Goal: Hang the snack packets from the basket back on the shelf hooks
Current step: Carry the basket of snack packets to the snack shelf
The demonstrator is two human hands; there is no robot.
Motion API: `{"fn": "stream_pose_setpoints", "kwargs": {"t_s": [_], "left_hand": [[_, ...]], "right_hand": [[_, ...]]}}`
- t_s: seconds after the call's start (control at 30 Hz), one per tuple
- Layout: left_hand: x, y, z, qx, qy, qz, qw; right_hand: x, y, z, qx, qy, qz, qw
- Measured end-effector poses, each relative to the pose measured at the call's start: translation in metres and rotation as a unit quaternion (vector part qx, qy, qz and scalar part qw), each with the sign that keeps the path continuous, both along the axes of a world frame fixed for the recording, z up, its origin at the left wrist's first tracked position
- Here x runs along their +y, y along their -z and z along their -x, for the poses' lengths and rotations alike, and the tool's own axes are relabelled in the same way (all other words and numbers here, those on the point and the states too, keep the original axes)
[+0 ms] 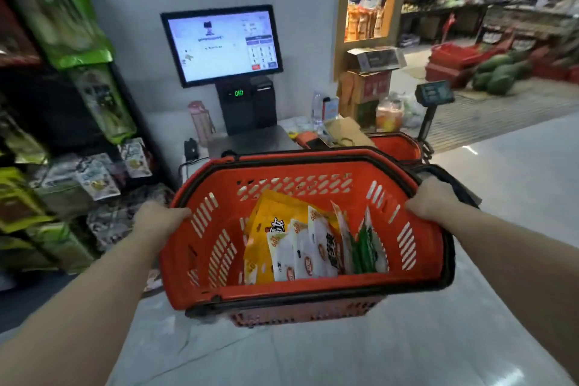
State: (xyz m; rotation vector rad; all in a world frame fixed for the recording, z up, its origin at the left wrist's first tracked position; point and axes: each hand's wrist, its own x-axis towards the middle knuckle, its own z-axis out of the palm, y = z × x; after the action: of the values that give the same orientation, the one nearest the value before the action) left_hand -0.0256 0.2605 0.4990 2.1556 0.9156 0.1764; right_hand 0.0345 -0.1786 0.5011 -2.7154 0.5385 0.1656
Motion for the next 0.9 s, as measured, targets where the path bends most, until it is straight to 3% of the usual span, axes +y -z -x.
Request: {"fn": "stream_pose_setpoints", "kwargs": {"t_s": [0.23,0.4,0.63,0.9], "left_hand": [[0.063,-0.041,0.080,-0.008,-0.139,0.013,0.990],[0.098,-0.053,0.172,-0.016,-0.259,0.006,0.966],[0.104,-0.068,0.314,-0.051,-0.446,0.039,0.893],[0.087,-0.075,0.464,-0.083,-0.608,0.025,0.789]], "right_hand": [[0.090,-0.037,-0.025,-0.010,-0.198,0.096,0.975],[0.173,-0.048,-0.032,-0.007,-0.319,0.090,0.944],[0.307,-0.065,-0.008,-0.041,-0.490,0.071,0.868],[0.451,-0.072,0.083,-0.027,-0.634,0.041,0.772]]}}
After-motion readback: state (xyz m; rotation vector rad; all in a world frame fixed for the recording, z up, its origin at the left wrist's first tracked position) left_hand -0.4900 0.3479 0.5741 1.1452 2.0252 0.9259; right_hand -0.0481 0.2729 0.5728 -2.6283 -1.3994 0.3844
